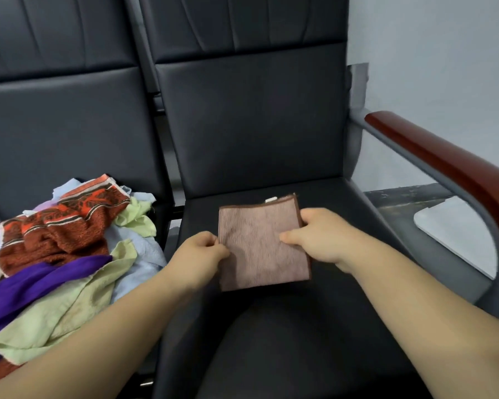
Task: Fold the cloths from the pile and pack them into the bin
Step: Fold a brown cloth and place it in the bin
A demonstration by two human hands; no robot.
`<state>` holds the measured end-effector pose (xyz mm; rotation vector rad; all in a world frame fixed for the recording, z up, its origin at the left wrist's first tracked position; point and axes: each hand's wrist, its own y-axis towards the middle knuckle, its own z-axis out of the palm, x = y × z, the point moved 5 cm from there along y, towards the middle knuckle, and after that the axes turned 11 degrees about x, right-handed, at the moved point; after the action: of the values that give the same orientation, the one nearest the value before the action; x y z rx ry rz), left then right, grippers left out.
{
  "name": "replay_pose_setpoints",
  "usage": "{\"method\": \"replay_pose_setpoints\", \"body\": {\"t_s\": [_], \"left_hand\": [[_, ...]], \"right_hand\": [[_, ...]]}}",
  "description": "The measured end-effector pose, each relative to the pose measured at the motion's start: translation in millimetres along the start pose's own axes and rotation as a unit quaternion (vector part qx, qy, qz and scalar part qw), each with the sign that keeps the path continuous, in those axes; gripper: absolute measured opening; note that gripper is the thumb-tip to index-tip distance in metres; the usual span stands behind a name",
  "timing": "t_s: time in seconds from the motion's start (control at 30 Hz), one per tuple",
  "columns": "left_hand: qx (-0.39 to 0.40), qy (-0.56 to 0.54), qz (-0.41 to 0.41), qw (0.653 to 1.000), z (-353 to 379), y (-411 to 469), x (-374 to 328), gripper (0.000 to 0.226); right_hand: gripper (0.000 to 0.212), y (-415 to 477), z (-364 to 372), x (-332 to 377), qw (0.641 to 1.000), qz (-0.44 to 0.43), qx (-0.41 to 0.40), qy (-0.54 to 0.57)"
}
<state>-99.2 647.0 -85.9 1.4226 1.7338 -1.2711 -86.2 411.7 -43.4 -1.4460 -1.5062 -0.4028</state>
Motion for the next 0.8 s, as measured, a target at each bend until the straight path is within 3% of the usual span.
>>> {"method": "replay_pose_setpoints", "body": {"t_s": [0.1,0.2,0.37,0.53,0.63,0.73,0.8], "left_hand": [[0.026,-0.015,0.061,0.998,17.6,-17.1,-43.2,0.016],[0.083,0.003,0.11,0.99,69.1,-38.0,-88.8,0.015],[0.25,0.105,0.156,0.95,210.6,-77.6,-147.3,0.014],[0.365,0.284,0.207,0.862,371.1,-120.1,-167.0,0.012],[0.418,0.398,0.243,0.78,457.6,-156.4,-149.7,0.015],[0.466,0.457,0.261,0.711,523.1,-186.9,-118.9,0.022],[0.502,0.459,0.259,0.686,556.7,-200.3,-95.7,0.024]], "right_hand": [[0.011,-52.2,-42.9,19.3,0.994,-0.066,-0.083,-0.021],[0.015,-114.4,-78.7,-5.5,0.979,-0.079,-0.185,-0.017],[0.004,-228.5,-112.3,-127.0,0.928,0.015,-0.364,0.081],[0.011,-338.5,-109.8,-257.7,0.861,0.138,-0.461,0.167],[0.01,-396.8,-88.8,-326.6,0.832,0.224,-0.475,0.182],[0.013,-441.2,-57.6,-382.3,0.798,0.291,-0.486,0.207],[0.014,-461.2,-36.2,-407.7,0.78,0.329,-0.483,0.223]]}}
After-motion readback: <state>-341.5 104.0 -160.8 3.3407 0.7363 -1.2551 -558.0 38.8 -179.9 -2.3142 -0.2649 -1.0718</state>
